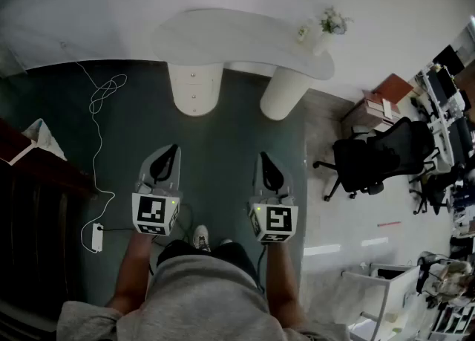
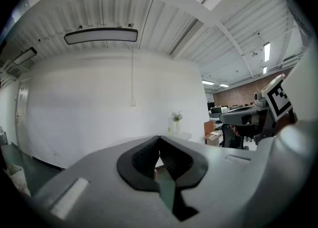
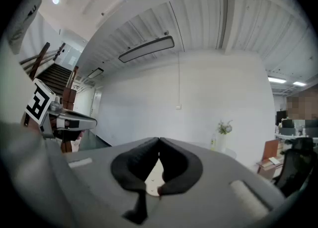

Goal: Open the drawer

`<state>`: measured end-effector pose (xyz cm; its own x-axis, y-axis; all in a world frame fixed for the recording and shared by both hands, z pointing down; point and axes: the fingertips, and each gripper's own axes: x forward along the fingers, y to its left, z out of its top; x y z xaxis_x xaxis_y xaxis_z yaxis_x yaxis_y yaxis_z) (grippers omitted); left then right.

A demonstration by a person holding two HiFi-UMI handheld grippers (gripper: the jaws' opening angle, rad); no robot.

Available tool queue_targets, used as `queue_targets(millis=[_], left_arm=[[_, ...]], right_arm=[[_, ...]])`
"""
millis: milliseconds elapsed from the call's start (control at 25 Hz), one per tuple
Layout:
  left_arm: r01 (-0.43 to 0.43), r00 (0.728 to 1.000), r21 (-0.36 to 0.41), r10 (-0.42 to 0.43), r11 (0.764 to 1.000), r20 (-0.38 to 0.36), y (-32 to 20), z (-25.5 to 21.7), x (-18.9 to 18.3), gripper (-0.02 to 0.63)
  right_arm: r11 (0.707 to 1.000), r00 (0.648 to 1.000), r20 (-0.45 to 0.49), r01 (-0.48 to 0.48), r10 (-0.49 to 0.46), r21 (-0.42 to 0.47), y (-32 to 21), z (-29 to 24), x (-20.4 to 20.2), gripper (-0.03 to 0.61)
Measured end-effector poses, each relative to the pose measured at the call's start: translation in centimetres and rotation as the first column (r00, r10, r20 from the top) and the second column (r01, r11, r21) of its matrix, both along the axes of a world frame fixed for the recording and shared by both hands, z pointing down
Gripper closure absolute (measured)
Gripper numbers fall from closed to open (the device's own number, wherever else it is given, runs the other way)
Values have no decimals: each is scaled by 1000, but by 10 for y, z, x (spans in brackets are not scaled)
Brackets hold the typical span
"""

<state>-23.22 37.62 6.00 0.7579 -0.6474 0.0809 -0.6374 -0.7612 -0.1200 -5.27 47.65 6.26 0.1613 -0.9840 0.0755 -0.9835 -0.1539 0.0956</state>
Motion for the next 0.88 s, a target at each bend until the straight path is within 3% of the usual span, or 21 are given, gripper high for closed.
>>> queue_targets(millis=[880], left_arm=[[15,1000,-11,-15,1000,-5,-56,6,18,603]], right_arm=[[1000,1000,-8,1,-1,17,-56,-5,21,574]])
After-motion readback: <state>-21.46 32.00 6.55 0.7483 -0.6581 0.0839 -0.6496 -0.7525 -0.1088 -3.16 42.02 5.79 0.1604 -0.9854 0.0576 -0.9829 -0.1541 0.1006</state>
